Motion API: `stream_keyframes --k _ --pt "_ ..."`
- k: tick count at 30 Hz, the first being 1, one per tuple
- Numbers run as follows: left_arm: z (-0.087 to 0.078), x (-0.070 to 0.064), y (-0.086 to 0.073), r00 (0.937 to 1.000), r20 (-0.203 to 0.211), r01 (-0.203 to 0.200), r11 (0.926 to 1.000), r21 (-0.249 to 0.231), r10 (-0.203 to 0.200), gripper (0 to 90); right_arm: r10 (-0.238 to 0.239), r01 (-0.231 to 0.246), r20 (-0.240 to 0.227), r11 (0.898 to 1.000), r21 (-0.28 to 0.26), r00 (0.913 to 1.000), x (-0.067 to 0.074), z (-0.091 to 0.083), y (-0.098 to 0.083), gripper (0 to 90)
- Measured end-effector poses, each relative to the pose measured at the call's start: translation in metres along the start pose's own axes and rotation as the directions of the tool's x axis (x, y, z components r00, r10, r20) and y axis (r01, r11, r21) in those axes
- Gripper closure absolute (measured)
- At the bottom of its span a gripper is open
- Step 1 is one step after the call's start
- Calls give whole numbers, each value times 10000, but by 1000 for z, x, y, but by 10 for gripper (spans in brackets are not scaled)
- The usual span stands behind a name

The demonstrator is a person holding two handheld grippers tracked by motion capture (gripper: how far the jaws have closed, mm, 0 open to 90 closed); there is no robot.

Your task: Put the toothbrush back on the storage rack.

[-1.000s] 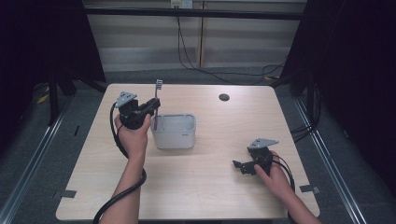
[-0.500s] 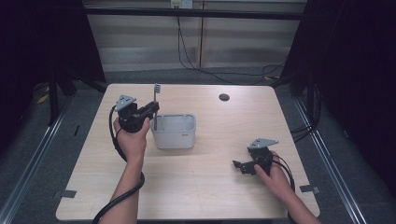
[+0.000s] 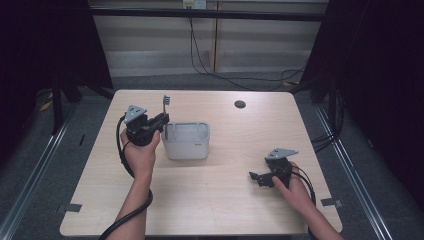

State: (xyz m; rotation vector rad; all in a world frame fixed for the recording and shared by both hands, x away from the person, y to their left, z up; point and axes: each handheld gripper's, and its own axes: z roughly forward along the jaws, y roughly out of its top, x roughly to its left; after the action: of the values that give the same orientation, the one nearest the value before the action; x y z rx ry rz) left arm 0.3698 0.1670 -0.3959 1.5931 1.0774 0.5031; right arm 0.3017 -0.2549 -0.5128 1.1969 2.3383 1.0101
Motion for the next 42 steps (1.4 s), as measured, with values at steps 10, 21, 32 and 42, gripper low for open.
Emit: stream_keyframes --k 10,21,32,42 --pt "-4 1 -7 9999 -86 -99 9999 136 100 790 0 0 2 10000 0 10000 0 0 0 117" --pt "-6 1 -16 9997 -121 -197 9994 276 201 788 0 0 2 10000 0 10000 0 0 0 117" --pt "-7 1 -20 9996 -137 -224 9992 339 228 786 2 -2 2 10000 1 10000 0 0 0 117" --pt "-9 0 -21 9992 -132 -381 9984 417 386 786 1 -1 3 10000 -1 10000 0 0 0 117"
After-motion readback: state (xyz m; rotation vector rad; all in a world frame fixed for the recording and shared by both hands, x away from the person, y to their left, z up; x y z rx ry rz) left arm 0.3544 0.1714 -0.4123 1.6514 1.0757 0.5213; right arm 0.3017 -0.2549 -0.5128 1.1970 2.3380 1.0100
